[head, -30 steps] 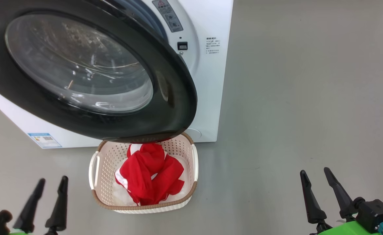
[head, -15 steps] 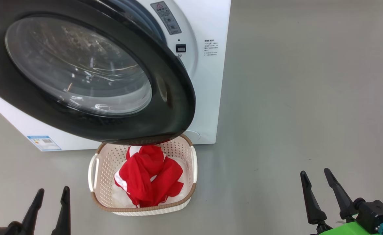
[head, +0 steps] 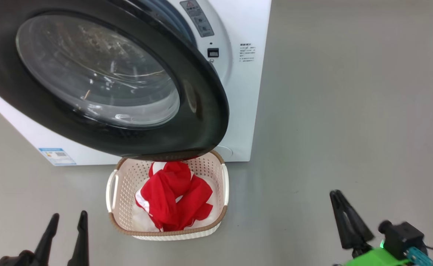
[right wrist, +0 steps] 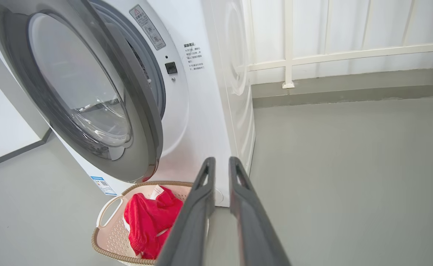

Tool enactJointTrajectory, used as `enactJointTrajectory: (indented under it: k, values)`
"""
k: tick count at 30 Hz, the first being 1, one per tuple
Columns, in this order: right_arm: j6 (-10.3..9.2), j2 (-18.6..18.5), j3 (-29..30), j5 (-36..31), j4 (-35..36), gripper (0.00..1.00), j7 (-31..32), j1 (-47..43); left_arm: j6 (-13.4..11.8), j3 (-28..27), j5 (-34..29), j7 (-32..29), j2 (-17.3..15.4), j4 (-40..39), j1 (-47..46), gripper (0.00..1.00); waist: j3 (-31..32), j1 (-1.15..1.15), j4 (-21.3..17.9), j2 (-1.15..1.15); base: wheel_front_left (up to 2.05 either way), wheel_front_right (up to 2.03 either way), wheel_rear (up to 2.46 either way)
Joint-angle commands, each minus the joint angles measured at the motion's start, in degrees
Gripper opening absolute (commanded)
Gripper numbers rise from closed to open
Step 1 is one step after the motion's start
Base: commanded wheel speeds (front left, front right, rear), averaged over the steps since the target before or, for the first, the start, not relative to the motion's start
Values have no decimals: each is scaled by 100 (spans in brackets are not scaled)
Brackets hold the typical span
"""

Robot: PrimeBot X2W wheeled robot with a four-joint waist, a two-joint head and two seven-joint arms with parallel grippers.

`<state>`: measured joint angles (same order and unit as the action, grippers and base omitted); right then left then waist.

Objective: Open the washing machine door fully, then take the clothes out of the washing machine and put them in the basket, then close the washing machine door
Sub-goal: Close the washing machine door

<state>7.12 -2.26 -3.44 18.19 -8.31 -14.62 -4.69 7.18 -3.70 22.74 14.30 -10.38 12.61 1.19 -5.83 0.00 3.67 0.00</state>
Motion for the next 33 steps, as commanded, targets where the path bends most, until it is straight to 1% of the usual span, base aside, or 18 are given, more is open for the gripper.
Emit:
enactJointTrajectory:
  k: [1, 9, 13, 21, 30, 33]
  values:
    - [36, -69, -196, 15, 126, 0, -38, 300, 31, -187, 5, 70, -73, -151, -169, 100, -35, 0, 48, 0, 0, 0, 0]
    - [36, -66, -1072, 124, -133, 0, -38, 1260, 31, 36, 31, 70, 134, -177, -304, 100, -223, 0, 347, 0, 0, 0, 0]
    - [36, -65, -1314, 180, -290, 0, -38, 1740, 31, 156, 82, 70, 179, -123, -429, 100, -312, 0, 547, 0, 0, 0, 0]
    - [36, -63, -1409, 214, -526, 0, -38, 2543, 31, 273, 179, 70, 254, -127, -626, 100, -622, 0, 938, 0, 0, 0, 0]
    - [36, -63, -1523, 111, -972, 0, -38, 3380, 31, 507, 363, 70, 340, -112, -1065, 100, -1232, 0, 1291, 0, 0, 0, 0]
    - [36, -63, -1481, 62, -1102, 0, -38, 3684, 31, 598, 435, 70, 372, -114, -1235, 100, -1502, 0, 1393, 0, 0, 0, 0]
